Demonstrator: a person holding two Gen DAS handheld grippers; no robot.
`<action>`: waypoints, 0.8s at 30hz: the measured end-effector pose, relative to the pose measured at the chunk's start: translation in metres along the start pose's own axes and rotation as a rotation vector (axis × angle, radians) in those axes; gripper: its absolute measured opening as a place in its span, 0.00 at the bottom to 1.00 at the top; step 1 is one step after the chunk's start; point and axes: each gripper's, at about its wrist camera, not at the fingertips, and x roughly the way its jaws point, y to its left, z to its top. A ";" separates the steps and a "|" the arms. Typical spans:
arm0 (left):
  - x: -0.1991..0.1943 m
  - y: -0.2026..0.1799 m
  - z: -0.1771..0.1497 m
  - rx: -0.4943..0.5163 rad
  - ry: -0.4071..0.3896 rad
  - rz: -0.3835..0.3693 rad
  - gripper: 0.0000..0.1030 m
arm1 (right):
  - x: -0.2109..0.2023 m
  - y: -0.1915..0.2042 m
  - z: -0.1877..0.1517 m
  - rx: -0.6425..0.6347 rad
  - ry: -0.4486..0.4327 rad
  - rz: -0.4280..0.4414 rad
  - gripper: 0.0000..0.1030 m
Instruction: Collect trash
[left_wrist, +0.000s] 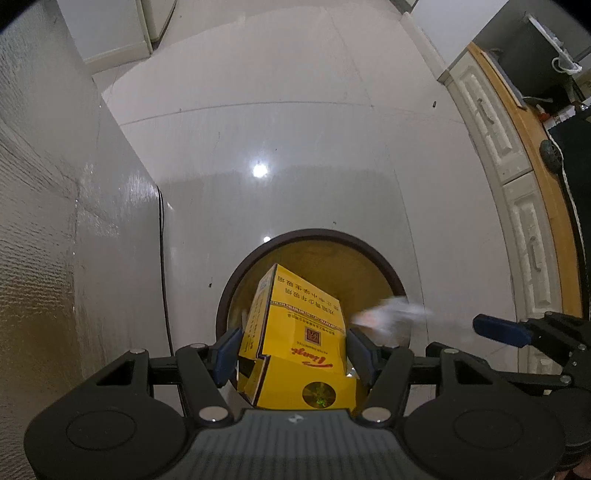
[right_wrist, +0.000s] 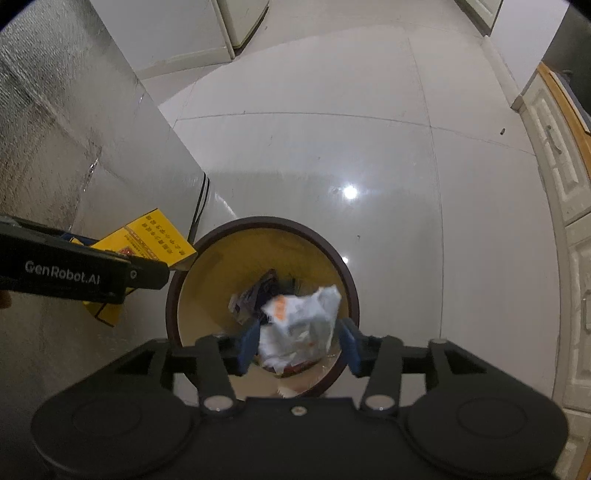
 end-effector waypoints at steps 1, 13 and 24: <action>0.002 0.000 0.000 0.002 0.005 0.002 0.61 | 0.001 0.000 0.000 -0.001 0.003 -0.002 0.54; 0.025 -0.006 -0.006 0.063 0.096 0.069 0.71 | 0.012 -0.001 -0.005 -0.036 0.067 -0.046 0.60; 0.020 -0.007 -0.013 0.102 0.098 0.110 0.87 | 0.010 0.001 -0.009 -0.063 0.095 -0.045 0.66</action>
